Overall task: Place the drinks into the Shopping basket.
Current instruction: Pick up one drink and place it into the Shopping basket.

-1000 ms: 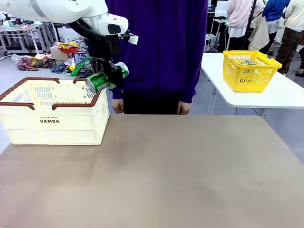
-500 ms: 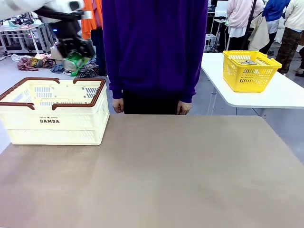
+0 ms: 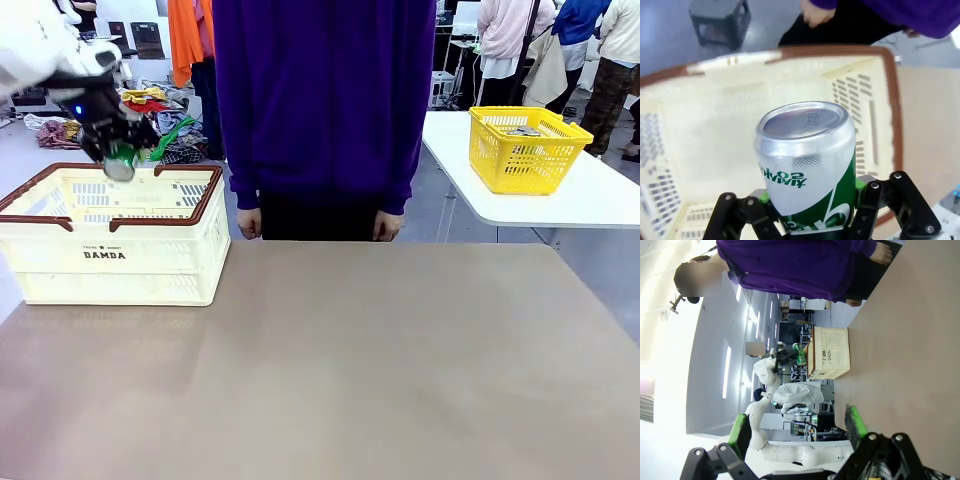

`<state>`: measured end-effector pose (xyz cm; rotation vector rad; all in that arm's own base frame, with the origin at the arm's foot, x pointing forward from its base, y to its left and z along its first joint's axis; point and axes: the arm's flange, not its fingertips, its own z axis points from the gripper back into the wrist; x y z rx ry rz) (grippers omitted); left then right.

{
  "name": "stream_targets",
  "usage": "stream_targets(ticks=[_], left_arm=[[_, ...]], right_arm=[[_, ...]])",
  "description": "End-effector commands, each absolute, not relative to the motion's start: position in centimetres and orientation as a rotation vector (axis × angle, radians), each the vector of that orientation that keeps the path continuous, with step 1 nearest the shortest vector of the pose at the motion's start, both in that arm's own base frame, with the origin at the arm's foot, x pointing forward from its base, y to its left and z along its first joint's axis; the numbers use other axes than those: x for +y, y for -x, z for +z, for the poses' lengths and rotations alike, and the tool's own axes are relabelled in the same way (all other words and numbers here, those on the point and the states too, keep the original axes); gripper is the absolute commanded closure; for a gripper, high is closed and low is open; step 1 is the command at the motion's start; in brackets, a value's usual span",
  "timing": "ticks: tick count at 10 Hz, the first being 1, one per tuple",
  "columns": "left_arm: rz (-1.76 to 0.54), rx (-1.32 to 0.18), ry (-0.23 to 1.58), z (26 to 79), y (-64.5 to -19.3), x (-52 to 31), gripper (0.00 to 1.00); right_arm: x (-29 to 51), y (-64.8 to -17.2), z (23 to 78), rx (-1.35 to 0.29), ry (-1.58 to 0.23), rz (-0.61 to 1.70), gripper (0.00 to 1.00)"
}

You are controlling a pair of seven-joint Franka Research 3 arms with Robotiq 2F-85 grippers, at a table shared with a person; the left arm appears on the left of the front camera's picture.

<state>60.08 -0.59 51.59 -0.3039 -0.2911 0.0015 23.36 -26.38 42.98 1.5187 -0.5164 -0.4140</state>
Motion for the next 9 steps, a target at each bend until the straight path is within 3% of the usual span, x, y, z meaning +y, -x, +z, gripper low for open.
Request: stream_targets(ticks=[1, 3, 9], left_arm=[[0.026, -0.234, 0.374, 46.8, -59.8, -0.3, 1.00], [0.033, -0.212, 0.329, 43.0, -59.9, 0.1, 1.00], [-0.042, -0.184, 0.170, 39.6, -61.0, -1.2, 1.00]], right_arm=[[-26.4, -23.3, 43.2, -0.524, -1.525, -0.402, 0.00], [-26.4, -23.3, 43.2, -0.524, -1.525, -0.402, 0.00], [-26.4, -23.3, 43.2, -0.524, -1.525, -0.402, 0.00]])
